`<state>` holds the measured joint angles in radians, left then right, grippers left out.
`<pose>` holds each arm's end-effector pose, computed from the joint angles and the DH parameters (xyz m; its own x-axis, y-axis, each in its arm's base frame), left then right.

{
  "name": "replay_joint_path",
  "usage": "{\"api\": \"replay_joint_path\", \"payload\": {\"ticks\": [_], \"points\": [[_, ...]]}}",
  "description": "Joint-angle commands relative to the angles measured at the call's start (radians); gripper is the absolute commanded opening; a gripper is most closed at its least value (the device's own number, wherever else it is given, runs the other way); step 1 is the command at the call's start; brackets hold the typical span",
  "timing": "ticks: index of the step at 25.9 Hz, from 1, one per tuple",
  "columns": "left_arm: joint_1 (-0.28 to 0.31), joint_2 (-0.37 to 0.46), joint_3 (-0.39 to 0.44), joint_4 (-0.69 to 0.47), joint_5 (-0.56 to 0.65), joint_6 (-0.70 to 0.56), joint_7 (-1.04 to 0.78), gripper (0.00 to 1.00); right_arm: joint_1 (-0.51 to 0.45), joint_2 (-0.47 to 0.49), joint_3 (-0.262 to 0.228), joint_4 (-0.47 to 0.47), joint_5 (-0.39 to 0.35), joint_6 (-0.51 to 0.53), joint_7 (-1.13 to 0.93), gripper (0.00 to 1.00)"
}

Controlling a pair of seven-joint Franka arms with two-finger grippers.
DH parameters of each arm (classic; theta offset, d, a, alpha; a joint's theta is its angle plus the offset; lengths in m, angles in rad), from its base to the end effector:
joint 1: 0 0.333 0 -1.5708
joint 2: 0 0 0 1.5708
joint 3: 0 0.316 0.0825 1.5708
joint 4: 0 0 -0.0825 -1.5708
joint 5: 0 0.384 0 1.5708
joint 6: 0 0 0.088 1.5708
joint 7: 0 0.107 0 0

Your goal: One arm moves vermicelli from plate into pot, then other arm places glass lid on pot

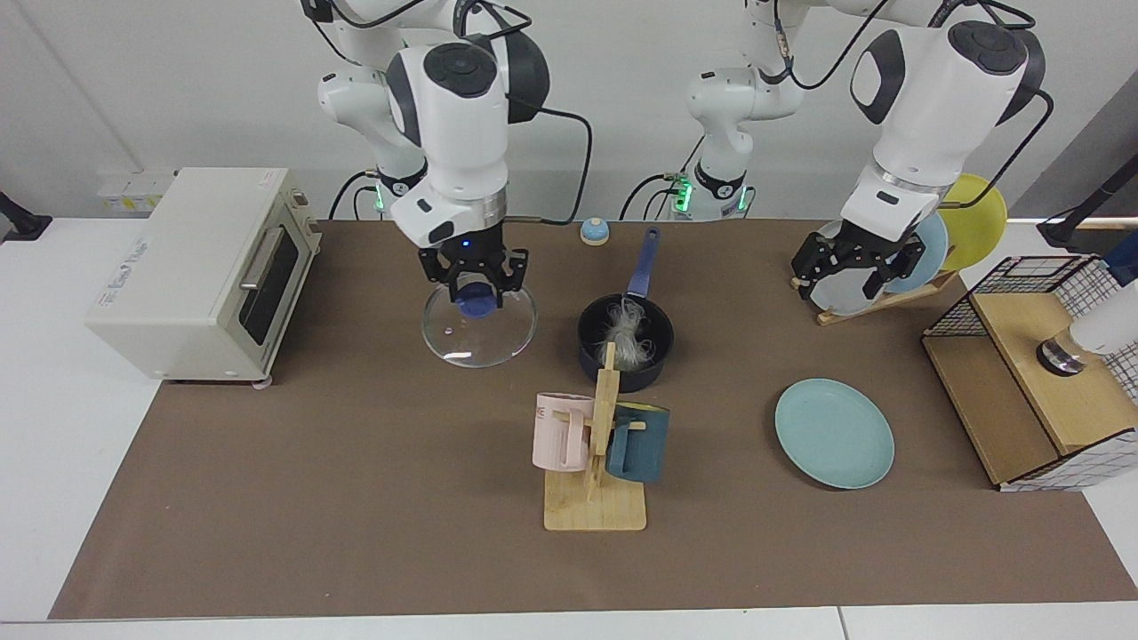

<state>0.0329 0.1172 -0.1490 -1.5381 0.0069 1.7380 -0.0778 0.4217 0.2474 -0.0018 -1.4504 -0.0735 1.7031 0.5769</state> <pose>0.6013 -0.0644 0.5883 0.9959 -0.0366 0.0828 -0.0381 -0.9991 0.0170 0.5847 0.2536 0.5461 0.9884 -0.1455 0.0441 -0.1479 -0.9873 0.0587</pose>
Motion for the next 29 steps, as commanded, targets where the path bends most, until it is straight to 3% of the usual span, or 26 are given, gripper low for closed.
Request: {"api": "replay_joint_path", "payload": {"ticks": [1,10,16,29], "points": [[-0.002,-0.002,0.005,0.007,-0.012,0.006,-0.003,1.00,0.074,-0.046,-0.003,-0.047,-0.008,-0.003,0.153,0.00],[-0.002,-0.002,0.003,0.006,-0.013,0.005,-0.003,1.00,0.204,0.032,-0.004,-0.031,-0.019,0.079,0.257,0.00],[-0.004,-0.002,0.003,0.007,-0.012,0.005,-0.003,1.00,0.281,0.150,-0.007,0.068,-0.023,0.093,0.345,0.00],[-0.002,-0.002,0.003,0.006,-0.011,0.005,-0.002,1.00,0.330,0.240,-0.007,0.064,-0.042,0.256,0.388,0.00]]}}
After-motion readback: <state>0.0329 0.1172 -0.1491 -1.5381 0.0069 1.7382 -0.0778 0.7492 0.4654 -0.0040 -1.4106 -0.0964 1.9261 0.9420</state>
